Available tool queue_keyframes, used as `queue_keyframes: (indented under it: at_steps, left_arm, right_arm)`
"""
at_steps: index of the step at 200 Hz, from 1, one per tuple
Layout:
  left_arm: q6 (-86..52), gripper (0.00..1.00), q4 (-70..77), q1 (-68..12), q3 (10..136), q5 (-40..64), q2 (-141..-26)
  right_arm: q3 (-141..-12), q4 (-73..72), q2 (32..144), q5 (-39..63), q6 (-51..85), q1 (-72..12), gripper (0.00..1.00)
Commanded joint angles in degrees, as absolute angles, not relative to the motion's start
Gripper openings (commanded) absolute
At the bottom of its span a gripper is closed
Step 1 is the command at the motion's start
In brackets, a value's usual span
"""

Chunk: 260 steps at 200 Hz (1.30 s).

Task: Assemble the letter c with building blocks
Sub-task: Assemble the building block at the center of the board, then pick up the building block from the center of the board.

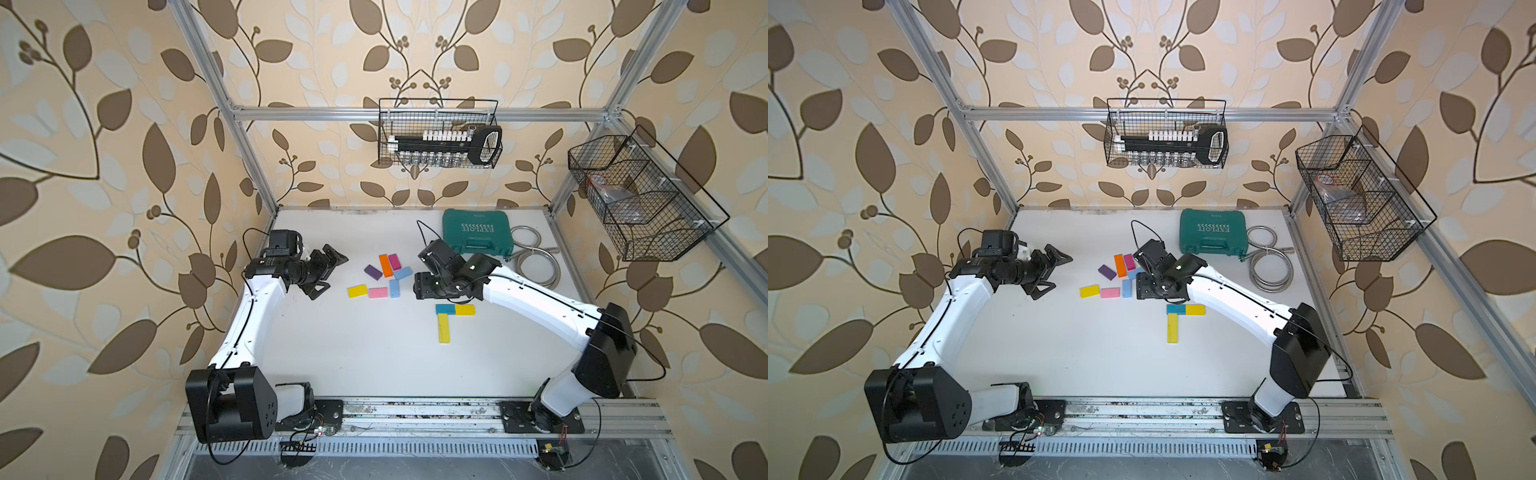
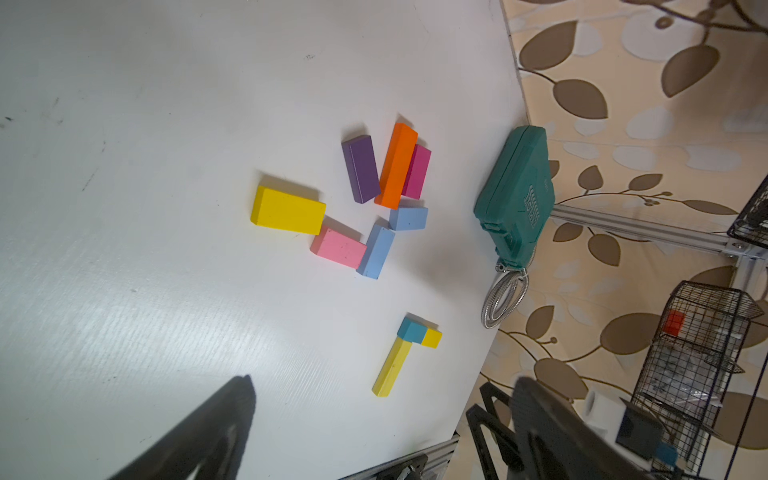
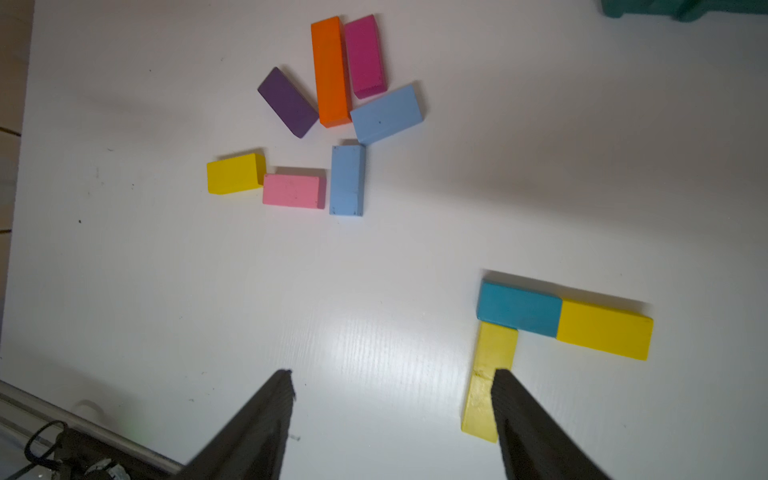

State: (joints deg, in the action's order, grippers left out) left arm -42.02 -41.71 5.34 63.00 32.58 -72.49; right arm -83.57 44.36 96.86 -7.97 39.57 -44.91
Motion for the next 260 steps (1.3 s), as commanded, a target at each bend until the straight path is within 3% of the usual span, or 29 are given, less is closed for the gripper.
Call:
queue_keyframes:
  at_steps: [1,39,84,192,212,241,260]
  left_arm:
    - [-43.4,0.99,-40.5,5.9,64.5,31.3,-72.1]
    - [-44.1,0.99,-38.7,5.8,64.8,31.0,-75.7]
    - [-44.0,0.99,-36.9,5.9,65.9,33.5,-79.2]
    - [-43.8,0.99,-35.6,5.9,65.7,35.2,-80.6]
    - [-44.0,0.99,-35.6,5.9,65.7,35.2,-80.2]
    - [-44.2,0.99,-36.2,5.9,65.9,35.1,-79.5]
    - [-43.7,0.99,-36.7,5.8,66.3,35.5,-79.5]
  right_arm:
    - [-89.0,45.2,104.4,-5.5,36.4,-43.7,0.74]
    - [-100.0,46.3,118.2,-5.1,37.6,-43.0,0.73]
    - [-110.4,47.5,130.1,-4.7,38.7,-42.7,0.64]
    - [-117.3,52.2,139.4,-6.2,39.0,-44.3,0.52]
    - [-116.5,51.9,139.5,-6.2,39.0,-45.1,0.42]
    - [-115.9,51.6,138.0,-5.2,38.8,-45.3,0.13]
    - [-114.6,51.3,134.3,-4.8,38.2,-45.3,0.03]
